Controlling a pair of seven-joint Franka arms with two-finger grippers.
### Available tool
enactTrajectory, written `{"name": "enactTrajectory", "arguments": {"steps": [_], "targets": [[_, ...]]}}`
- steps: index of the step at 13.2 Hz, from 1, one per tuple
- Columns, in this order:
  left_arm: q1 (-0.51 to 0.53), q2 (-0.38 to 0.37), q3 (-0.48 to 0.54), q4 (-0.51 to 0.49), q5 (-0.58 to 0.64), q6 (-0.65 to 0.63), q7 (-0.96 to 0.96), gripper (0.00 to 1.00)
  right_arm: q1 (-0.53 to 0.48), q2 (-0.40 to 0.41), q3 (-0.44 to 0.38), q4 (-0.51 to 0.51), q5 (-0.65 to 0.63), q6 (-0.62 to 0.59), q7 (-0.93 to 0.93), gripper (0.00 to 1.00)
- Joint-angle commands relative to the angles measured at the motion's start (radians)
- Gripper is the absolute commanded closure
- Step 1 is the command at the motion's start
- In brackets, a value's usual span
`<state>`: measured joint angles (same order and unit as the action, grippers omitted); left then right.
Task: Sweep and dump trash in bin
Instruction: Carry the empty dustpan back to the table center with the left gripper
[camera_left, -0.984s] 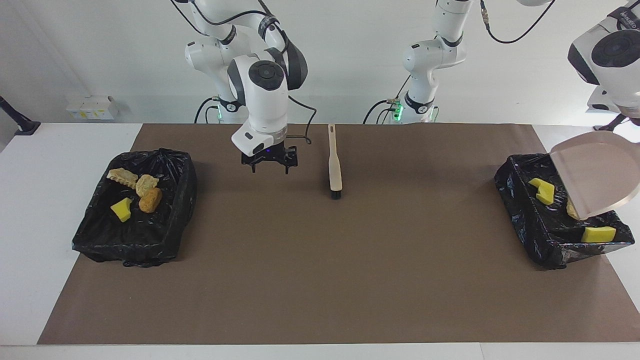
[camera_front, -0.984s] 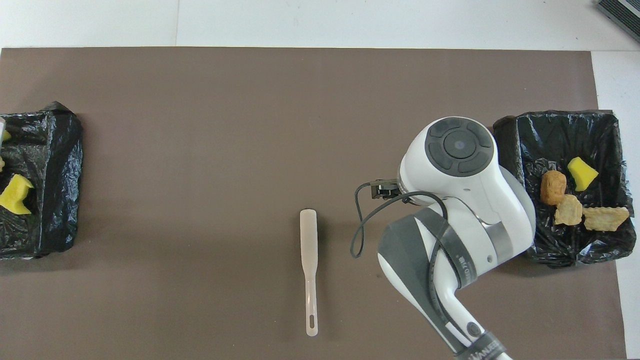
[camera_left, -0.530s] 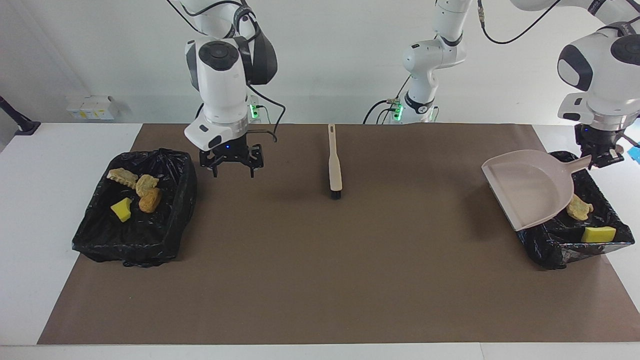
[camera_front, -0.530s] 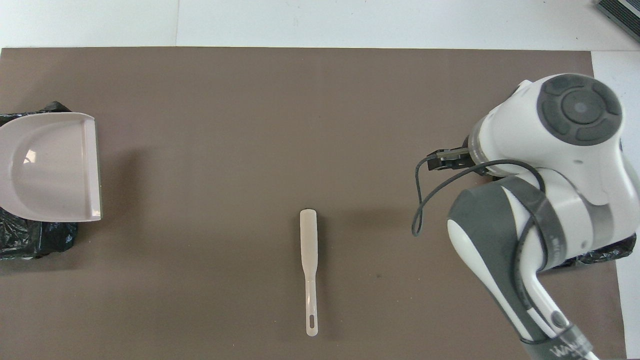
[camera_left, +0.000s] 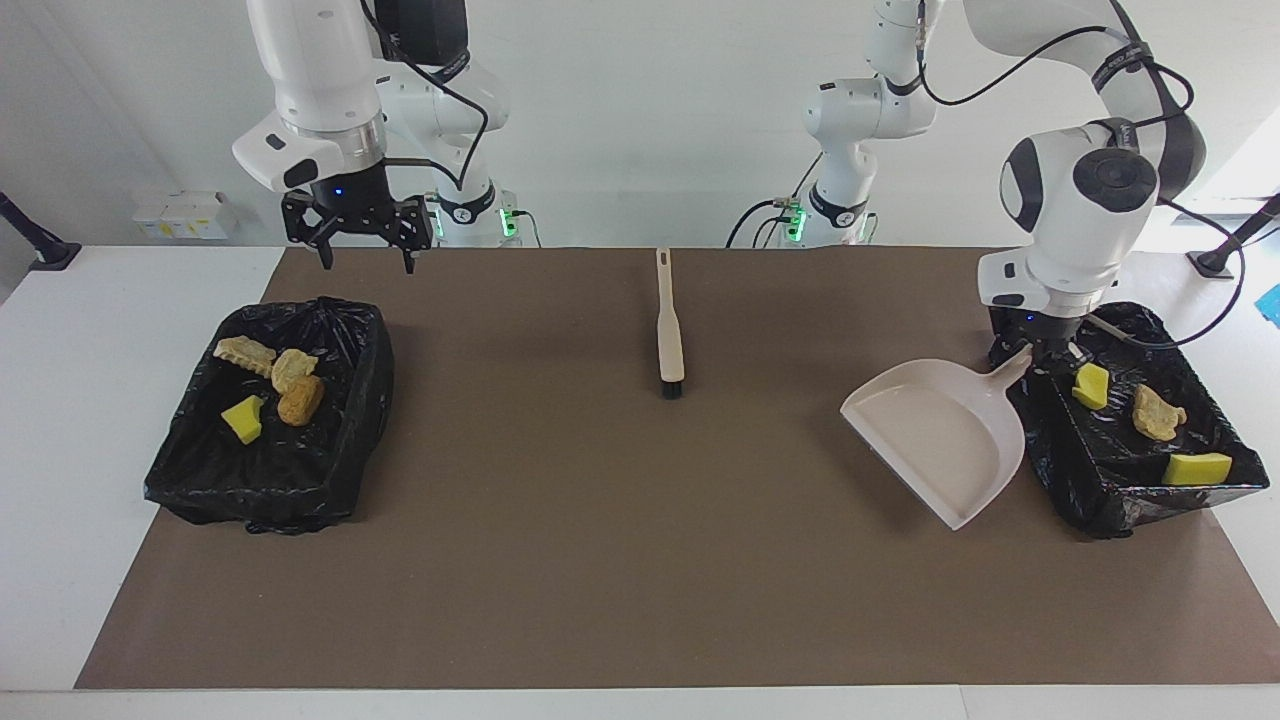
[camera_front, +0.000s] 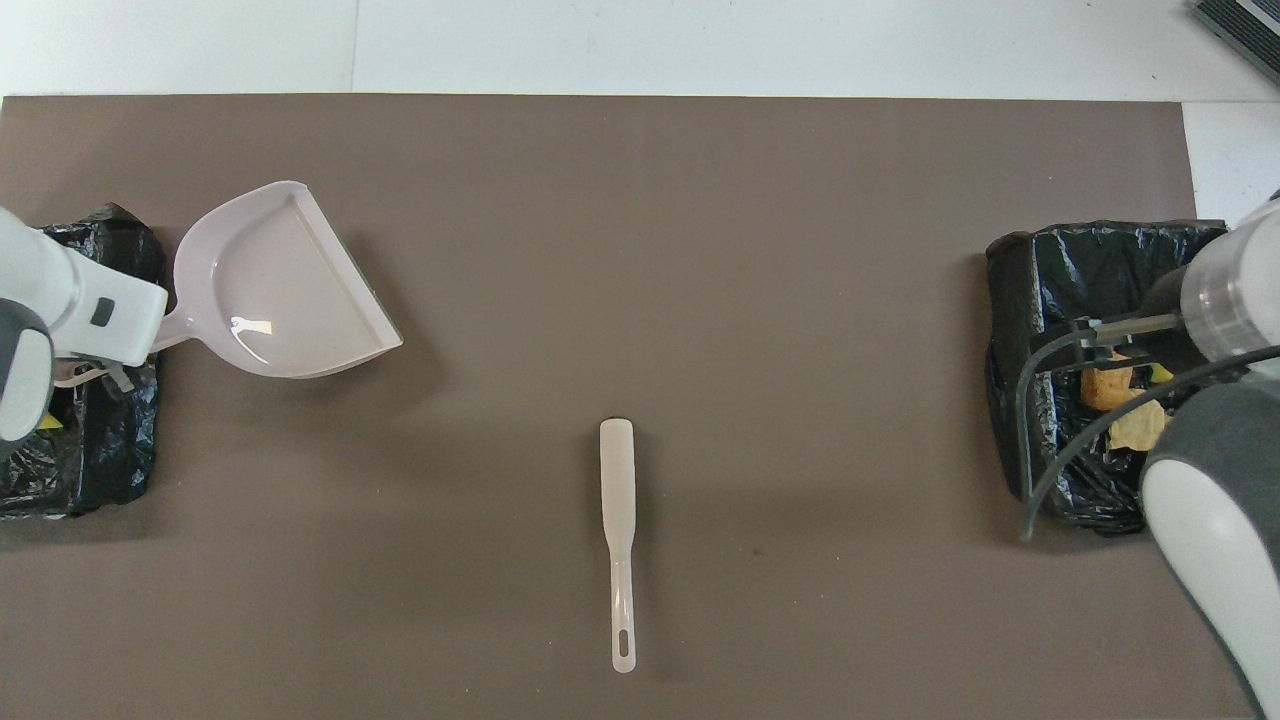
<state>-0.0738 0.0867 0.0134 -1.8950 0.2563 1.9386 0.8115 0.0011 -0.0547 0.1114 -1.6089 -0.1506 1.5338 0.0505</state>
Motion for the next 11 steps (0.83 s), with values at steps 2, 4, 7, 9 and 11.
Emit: {"name": "enactTrajectory", "arguments": {"steps": [2, 4, 7, 9, 11], "targets": [[-0.145, 0.047, 0.02, 0.002, -0.09, 0.04, -0.38, 1.0, -0.079, -0.028, -0.019, 0.018, 0.123, -0.047, -0.044, 0.0], [-0.231, 0.079, 0.017, 0.02, -0.123, 0.08, -0.597, 1.0, -0.087, -0.031, -0.036, 0.012, 0.128, -0.049, -0.043, 0.0], [-0.369, 0.197, 0.017, 0.158, -0.175, 0.082, -0.906, 1.0, -0.089, -0.03, -0.038, 0.014, 0.126, -0.038, -0.04, 0.0], [-0.429, 0.238, 0.017, 0.201, -0.239, 0.089, -1.046, 1.0, -0.095, -0.016, -0.038, 0.021, 0.12, -0.032, -0.047, 0.0], [-0.507, 0.272, 0.02, 0.224, -0.285, 0.105, -1.124, 1.0, -0.098, -0.014, -0.05, 0.023, 0.123, -0.03, -0.044, 0.0]]}}
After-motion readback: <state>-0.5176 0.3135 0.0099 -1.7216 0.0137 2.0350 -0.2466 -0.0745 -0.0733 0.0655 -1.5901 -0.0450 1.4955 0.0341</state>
